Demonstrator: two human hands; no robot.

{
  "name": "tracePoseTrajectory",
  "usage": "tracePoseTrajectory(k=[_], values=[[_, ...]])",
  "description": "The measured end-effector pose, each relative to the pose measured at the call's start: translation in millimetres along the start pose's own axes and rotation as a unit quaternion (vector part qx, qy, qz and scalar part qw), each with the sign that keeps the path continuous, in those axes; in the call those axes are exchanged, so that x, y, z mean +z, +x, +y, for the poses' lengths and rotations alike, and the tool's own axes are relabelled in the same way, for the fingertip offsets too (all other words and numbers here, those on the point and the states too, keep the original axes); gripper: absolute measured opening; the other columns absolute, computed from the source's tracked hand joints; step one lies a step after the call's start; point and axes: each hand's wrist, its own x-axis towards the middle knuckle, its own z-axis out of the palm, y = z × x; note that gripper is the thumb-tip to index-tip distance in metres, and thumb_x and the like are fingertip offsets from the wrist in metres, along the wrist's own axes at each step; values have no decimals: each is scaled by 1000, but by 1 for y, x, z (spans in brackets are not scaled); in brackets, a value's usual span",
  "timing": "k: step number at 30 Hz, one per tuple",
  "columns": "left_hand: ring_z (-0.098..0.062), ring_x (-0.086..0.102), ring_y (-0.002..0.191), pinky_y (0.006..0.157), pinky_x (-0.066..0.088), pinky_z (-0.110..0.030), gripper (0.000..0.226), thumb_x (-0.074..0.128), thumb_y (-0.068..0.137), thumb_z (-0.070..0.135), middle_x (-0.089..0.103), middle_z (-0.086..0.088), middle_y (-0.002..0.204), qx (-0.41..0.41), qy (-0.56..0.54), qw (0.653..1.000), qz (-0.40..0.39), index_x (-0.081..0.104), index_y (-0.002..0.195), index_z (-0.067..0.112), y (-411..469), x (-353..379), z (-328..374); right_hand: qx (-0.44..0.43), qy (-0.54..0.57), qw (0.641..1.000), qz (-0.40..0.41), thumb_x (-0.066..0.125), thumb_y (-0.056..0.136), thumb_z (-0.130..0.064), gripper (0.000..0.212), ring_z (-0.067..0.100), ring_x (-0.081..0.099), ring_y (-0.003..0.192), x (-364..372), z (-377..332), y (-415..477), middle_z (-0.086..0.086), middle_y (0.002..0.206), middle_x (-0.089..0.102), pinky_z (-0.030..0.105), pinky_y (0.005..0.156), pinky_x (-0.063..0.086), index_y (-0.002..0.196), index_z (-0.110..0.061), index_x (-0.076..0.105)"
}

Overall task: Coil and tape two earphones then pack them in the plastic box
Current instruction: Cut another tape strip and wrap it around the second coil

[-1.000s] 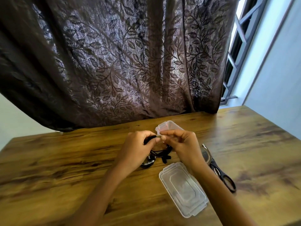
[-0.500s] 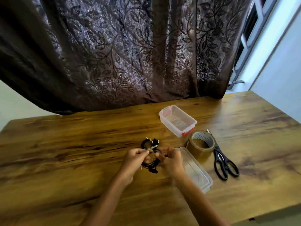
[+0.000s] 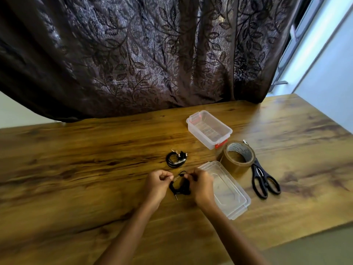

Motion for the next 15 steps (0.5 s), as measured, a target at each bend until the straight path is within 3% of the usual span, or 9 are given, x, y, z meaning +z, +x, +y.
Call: tracePoseTrajectory(k=[3, 6, 8, 11, 13, 15], values=[[-6, 56, 73, 58, 40, -16, 6, 62, 86, 14, 66, 0, 86, -1, 8, 1000, -6, 67, 89, 13, 1, 3, -3, -36, -45, 998, -3, 52, 92, -7, 16, 13, 62, 79, 0, -1, -4, 6, 92, 68, 27, 73, 55, 100, -7, 66], [-2, 53, 73, 58, 38, -15, 8, 59, 88, 14, 62, 5, 85, 10, 13, 1000, 0, 65, 92, 15, 1, 3, -3, -76, -82, 993, 26, 50, 93, -7, 20, 8, 56, 72, -5, -5, -7, 5, 91, 69, 9, 59, 44, 104, -10, 66], [-2, 54, 74, 59, 40, -16, 7, 58, 88, 16, 61, 7, 85, 23, 14, 1000, 6, 64, 90, 19, 2, 1, -1, -105, -110, 986, 64, 50, 93, -8, 22, 9, 56, 67, -10, -10, -6, 4, 88, 70, 11, 53, 37, 108, -14, 66], [-2, 55, 75, 62, 44, -17, 8, 58, 88, 16, 61, 9, 83, 43, -1, 999, 9, 63, 87, 22, 4, -2, 3, -122, -151, 973, 125, 52, 92, -12, 20, 17, 61, 73, -21, -15, 9, 5, 91, 71, 22, 59, 38, 105, -14, 67], [-2, 54, 75, 63, 43, -17, 8, 57, 88, 15, 60, 9, 83, 57, -14, 998, 6, 63, 88, 21, 4, -4, 6, -146, -158, 963, 162, 58, 89, -10, 15, 23, 61, 90, -30, -17, 25, 7, 99, 70, 26, 67, 40, 99, -10, 68], [-4, 56, 76, 64, 44, -17, 8, 57, 88, 14, 61, 8, 83, 69, -22, 997, 6, 63, 88, 20, 5, -6, 10, -173, -194, 950, 172, 63, 85, -11, 21, 26, 56, 106, -39, -16, 44, 11, 109, 66, 32, 79, 47, 105, -5, 65]])
